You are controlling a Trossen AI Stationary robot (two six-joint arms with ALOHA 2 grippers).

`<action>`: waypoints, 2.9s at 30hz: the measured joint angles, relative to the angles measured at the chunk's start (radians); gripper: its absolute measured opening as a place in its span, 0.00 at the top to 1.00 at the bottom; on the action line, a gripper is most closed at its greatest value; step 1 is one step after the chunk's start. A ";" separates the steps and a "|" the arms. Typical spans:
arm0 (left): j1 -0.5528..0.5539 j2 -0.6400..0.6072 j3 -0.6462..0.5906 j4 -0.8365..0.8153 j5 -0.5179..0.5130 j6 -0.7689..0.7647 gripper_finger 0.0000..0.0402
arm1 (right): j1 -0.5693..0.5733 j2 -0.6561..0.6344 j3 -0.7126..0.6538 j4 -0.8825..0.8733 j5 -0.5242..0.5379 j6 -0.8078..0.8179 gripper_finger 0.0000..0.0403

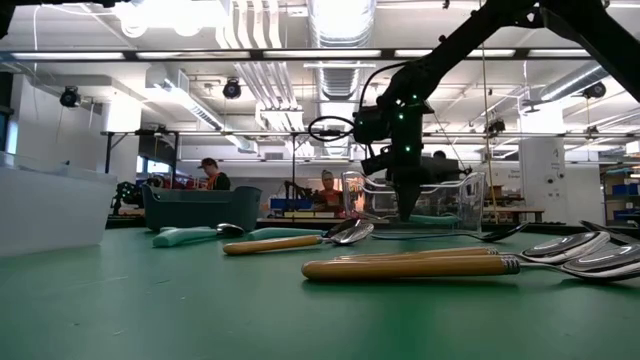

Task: Sort silverware by color (type)
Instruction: Put the light blue spoon into the transparent bin

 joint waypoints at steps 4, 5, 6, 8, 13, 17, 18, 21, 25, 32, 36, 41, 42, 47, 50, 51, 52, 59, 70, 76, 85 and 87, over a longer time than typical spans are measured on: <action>0.000 0.000 0.000 0.000 0.000 0.000 1.00 | 0.000 0.000 -0.005 0.001 -0.001 0.000 0.92; 0.000 0.000 0.000 0.000 0.000 0.000 1.00 | 0.000 0.000 -0.006 0.002 -0.001 0.000 0.92; 0.000 0.000 0.000 0.000 0.000 0.000 1.00 | 0.000 -0.001 -0.008 0.002 -0.001 0.000 0.92; 0.000 0.000 0.000 0.000 0.000 0.000 1.00 | 0.000 -0.001 -0.011 0.004 -0.001 0.000 0.92; 0.000 0.000 0.000 0.000 0.000 0.000 1.00 | 0.000 -0.002 -0.014 0.010 -0.002 0.002 0.92; 0.000 0.000 0.000 0.000 0.000 0.000 1.00 | 0.000 -0.002 -0.015 0.017 -0.012 0.012 0.92; 0.000 0.000 0.000 0.000 0.000 0.000 1.00 | 0.000 -0.002 -0.015 0.020 -0.021 0.012 0.92; 0.000 0.000 0.000 0.000 0.000 0.000 1.00 | 0.000 -0.002 -0.016 0.023 -0.024 0.014 0.92; 0.000 0.000 0.000 0.000 0.000 0.000 1.00 | 0.000 -0.002 -0.016 0.024 -0.025 0.015 0.92; 0.000 0.000 0.000 0.000 0.000 0.000 1.00 | -0.010 -0.002 -0.007 0.015 -0.021 0.019 0.92; 0.000 0.000 0.000 0.000 0.000 0.000 1.00 | -0.023 -0.002 0.002 0.014 -0.021 0.027 0.92; 0.000 0.000 0.000 0.000 0.000 0.000 1.00 | -0.034 -0.002 0.011 0.007 -0.045 0.017 0.92; 0.000 0.000 0.000 0.000 0.000 0.000 1.00 | -0.033 -0.002 0.011 0.003 -0.046 0.017 0.92; 0.000 0.000 0.000 0.000 0.000 0.000 1.00 | -0.032 -0.003 0.029 -0.043 -0.052 0.022 0.92; 0.000 0.000 0.000 0.000 0.000 0.000 1.00 | -0.033 -0.004 0.049 -0.045 -0.052 0.020 0.92; 0.000 0.000 0.000 0.000 0.000 0.000 1.00 | -0.035 -0.004 0.057 -0.045 -0.052 0.021 0.92; 0.000 0.000 0.000 0.000 0.000 0.000 1.00 | -0.037 -0.004 0.065 -0.044 -0.052 0.029 0.92; 0.000 0.000 0.000 0.000 0.000 0.001 1.00 | -0.065 -0.006 0.079 -0.029 -0.079 0.168 0.92; 0.000 0.000 0.000 0.000 0.000 0.001 1.00 | -0.072 -0.002 0.078 -0.015 -0.074 0.518 0.92; 0.000 0.000 0.000 0.000 0.000 0.001 1.00 | -0.069 -0.002 0.078 -0.001 -0.075 0.672 0.92; 0.000 0.000 0.000 0.000 0.000 0.001 1.00 | -0.043 0.000 0.078 -0.011 -0.067 0.483 0.92; 0.000 0.000 0.000 0.000 0.000 0.001 1.00 | -0.038 0.004 0.078 -0.011 -0.067 0.433 0.92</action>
